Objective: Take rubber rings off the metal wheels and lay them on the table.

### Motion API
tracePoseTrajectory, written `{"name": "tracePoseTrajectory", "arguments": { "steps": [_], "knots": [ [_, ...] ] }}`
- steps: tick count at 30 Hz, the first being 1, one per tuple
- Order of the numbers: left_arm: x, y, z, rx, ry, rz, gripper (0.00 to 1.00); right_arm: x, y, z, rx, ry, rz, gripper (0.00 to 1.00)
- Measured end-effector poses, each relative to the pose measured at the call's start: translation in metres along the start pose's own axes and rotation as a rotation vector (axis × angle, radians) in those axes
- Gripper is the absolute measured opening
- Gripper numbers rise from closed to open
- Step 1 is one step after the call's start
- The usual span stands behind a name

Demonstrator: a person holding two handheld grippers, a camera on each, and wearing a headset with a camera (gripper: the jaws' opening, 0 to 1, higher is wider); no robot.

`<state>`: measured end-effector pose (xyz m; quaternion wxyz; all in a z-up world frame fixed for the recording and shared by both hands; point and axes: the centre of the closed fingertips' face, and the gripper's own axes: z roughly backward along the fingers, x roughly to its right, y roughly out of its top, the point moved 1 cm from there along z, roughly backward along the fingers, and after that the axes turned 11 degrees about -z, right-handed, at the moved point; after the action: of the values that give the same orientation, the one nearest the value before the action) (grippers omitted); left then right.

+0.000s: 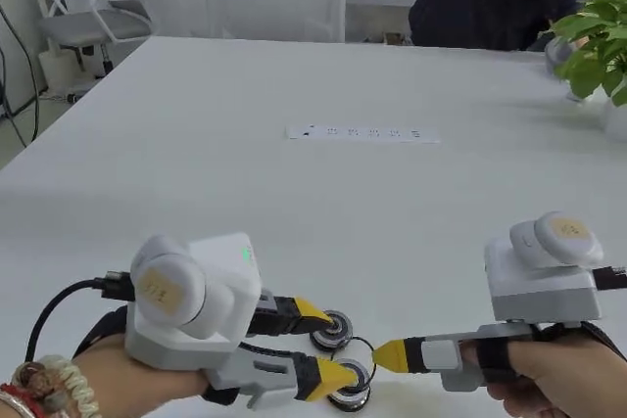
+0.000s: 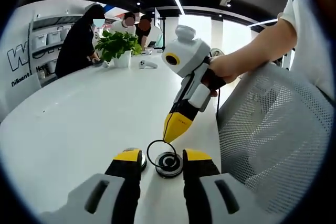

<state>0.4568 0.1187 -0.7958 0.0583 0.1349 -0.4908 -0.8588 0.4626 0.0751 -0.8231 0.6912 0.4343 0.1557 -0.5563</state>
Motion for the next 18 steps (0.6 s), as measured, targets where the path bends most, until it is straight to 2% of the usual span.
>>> {"name": "tracePoseTrajectory", "arguments": {
  "steps": [5,9,14,18],
  "knots": [
    [0.0,0.004,0.003,0.01,0.001,-0.01,0.3,0.001,0.003,0.002,0.018,0.004,-0.016,0.0],
    [0.002,0.001,0.004,-0.008,-0.012,-0.033,0.33,0.001,0.004,0.002,0.025,0.007,-0.021,0.0],
    [0.005,0.003,0.007,-0.009,-0.033,-0.044,0.4,0.001,0.009,0.004,0.042,0.012,-0.031,0.0],
    [0.004,0.005,0.01,0.005,-0.032,-0.05,0.37,0.001,0.013,0.006,0.056,0.015,-0.035,0.0]
  ]
}}
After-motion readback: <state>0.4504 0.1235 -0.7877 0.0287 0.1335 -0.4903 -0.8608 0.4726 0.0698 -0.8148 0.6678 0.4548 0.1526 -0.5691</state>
